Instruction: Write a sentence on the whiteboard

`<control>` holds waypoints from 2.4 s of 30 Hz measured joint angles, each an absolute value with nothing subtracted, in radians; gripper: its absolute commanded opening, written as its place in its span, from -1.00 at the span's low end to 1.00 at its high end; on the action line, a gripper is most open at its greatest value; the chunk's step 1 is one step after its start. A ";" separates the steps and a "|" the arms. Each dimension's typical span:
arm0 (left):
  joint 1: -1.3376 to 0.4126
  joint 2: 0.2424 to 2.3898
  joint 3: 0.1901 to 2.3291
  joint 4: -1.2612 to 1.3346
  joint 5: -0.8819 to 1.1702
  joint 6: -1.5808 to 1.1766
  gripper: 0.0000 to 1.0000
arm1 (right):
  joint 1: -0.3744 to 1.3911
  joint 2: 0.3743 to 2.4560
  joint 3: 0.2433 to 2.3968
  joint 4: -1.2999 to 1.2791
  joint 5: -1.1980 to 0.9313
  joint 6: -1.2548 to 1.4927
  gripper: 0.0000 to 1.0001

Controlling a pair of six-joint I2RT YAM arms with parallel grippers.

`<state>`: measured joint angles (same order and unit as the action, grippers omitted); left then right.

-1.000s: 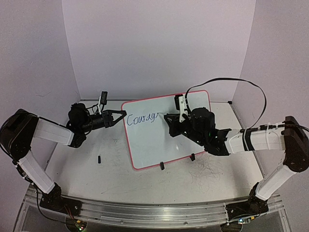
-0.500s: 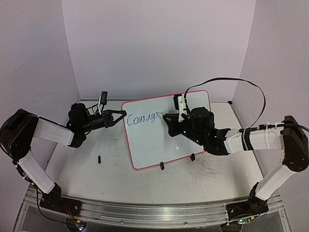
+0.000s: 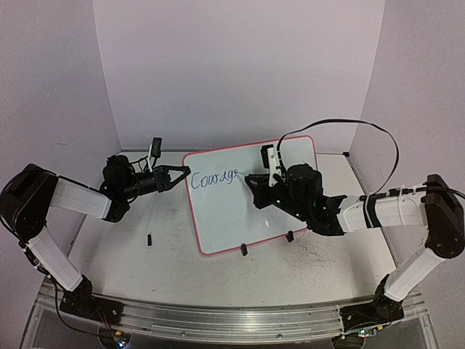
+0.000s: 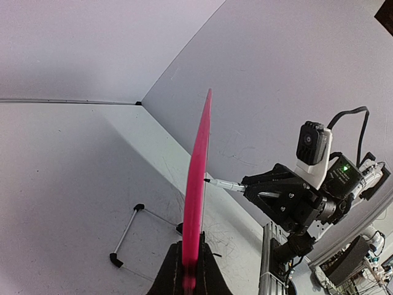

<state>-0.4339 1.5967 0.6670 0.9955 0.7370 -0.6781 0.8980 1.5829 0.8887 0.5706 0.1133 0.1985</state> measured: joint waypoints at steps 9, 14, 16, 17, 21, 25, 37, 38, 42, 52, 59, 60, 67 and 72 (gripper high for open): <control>-0.434 1.597 0.667 0.995 0.734 -0.678 -1.00 | 0.900 1.581 0.871 0.579 0.110 0.205 -1.00; -0.434 1.597 0.667 0.994 0.734 -0.679 -1.00 | 0.902 1.577 0.857 0.582 0.110 0.208 -1.00; -0.434 1.597 0.667 0.994 0.734 -0.679 -1.00 | 0.903 1.574 0.851 0.581 0.110 0.208 -1.00; -0.434 1.597 0.667 0.994 0.734 -0.679 -1.00 | 0.903 1.573 0.848 0.581 0.110 0.208 -1.00; -0.434 1.597 0.667 0.995 0.734 -0.679 -1.00 | 0.904 1.568 0.842 0.578 0.112 0.208 -1.00; -0.434 1.597 0.667 0.995 0.734 -0.679 -1.00 | 0.904 1.560 0.836 0.571 0.122 0.207 -1.00; -0.436 1.597 0.667 0.997 0.734 -0.679 -1.00 | 0.902 1.417 0.794 0.532 0.116 0.154 -1.00; -0.436 1.597 0.667 0.997 0.733 -0.679 -1.00 | 0.902 1.382 0.780 0.538 0.114 0.142 -1.00; -0.437 1.596 0.667 0.997 0.732 -0.679 -1.00 | 0.897 1.299 0.746 0.572 0.121 0.102 -1.00; -0.437 1.596 0.667 0.996 0.732 -0.679 -1.00 | 0.892 1.307 0.721 0.576 0.106 0.074 -1.00; -0.438 1.596 0.667 0.996 0.730 -0.679 -1.00 | 0.892 1.323 0.720 0.578 0.105 0.068 -1.00; -0.438 1.596 0.667 0.996 0.730 -0.679 -1.00 | 0.892 1.327 0.720 0.578 0.105 0.068 -1.00; -0.439 1.596 0.665 0.996 0.722 -0.679 -1.00 | 0.892 1.340 0.720 0.575 0.113 0.068 -1.00; -0.440 1.596 0.665 0.996 0.719 -0.679 -1.00 | 0.892 1.341 0.720 0.560 0.139 0.068 -1.00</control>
<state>-0.4402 1.5963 0.6655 0.9962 0.7189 -0.6788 0.8925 1.3411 0.7197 0.5596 0.1395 0.0681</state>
